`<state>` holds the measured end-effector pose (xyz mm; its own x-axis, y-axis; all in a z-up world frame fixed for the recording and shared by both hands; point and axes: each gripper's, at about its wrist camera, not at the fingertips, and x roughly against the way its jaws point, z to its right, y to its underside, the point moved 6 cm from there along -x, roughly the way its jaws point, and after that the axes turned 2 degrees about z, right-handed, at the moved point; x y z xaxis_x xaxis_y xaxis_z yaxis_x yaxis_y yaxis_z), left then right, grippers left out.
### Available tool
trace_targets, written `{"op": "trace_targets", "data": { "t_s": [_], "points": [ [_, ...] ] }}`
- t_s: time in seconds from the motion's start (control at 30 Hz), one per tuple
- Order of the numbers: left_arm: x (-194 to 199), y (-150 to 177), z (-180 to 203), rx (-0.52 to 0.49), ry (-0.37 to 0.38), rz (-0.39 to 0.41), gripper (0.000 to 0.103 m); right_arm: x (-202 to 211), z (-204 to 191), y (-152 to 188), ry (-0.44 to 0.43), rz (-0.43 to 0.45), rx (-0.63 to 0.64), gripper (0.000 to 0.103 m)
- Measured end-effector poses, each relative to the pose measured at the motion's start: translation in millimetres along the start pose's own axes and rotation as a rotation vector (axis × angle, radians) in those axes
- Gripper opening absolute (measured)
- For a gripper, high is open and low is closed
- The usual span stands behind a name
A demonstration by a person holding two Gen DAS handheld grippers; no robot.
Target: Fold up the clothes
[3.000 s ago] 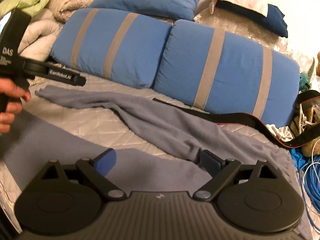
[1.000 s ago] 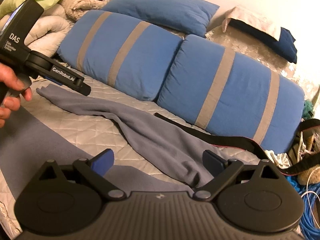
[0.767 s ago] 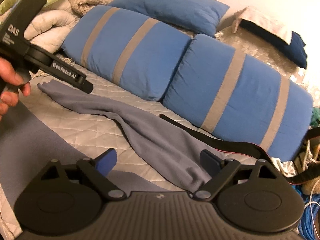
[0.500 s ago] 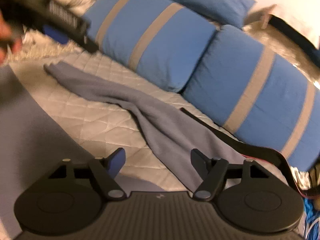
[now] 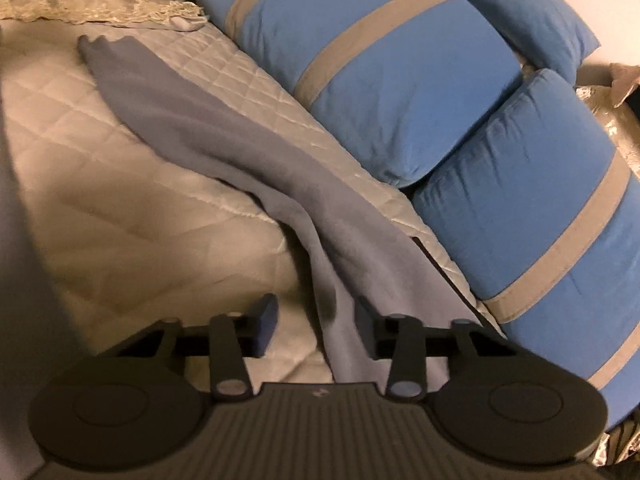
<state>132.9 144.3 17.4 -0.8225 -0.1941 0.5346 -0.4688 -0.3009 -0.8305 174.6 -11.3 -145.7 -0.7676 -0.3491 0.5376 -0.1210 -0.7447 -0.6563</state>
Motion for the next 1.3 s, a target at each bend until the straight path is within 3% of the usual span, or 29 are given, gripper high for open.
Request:
{"op": "trace_targets", "data": {
  "t_s": [0.03, 0.07, 0.27, 0.37, 0.53, 0.8, 1.03, 1.1, 1.13, 1.17, 1.27, 1.3],
  "points": [
    [1, -1, 0, -0.022, -0.01, 0.008, 0.078, -4, 1, -1, -0.003, -0.008, -0.003, 0.019],
    [1, -2, 0, -0.047, -0.021, 0.017, 0.078, -6, 2, -2, 0.0, -0.02, -0.005, 0.003],
    [-4, 5, 10, -0.281, -0.06, 0.032, 0.078, 15, 14, -6, -0.026, 0.009, -0.015, 0.002],
    [-10, 18, 28, -0.43, -0.029, 0.036, 0.078, 31, 22, -8, -0.052, 0.023, -0.034, 0.002],
    [-18, 55, 78, -0.735, 0.11, 0.052, 0.078, 49, 27, -8, -0.09, 0.043, -0.046, 0.002],
    [-44, 110, 124, -1.069, 0.118, 0.106, 0.077, 58, 30, -7, -0.126, 0.06, -0.069, 0.002],
    [-70, 129, 138, -1.259, 0.047, 0.143, 0.051, 61, 31, -9, -0.144, 0.087, -0.101, 0.002],
    [-77, 130, 138, -1.287, 0.02, 0.144, 0.024, 62, 30, -10, -0.139, 0.089, -0.125, 0.01],
    [-79, 130, 138, -1.294, 0.007, 0.142, 0.016, 64, 30, -9, -0.137, 0.09, -0.136, 0.031],
    [-81, 129, 137, -1.292, -0.001, 0.142, 0.004, 68, 29, -8, -0.137, 0.096, -0.143, 0.042],
    [-80, 118, 132, -1.255, -0.027, 0.145, 0.004, 88, 24, 2, -0.113, 0.129, -0.106, 0.065],
    [-78, 113, 129, -1.24, -0.037, 0.15, 0.004, 93, 23, 9, -0.092, 0.128, -0.081, 0.066]
  ]
}}
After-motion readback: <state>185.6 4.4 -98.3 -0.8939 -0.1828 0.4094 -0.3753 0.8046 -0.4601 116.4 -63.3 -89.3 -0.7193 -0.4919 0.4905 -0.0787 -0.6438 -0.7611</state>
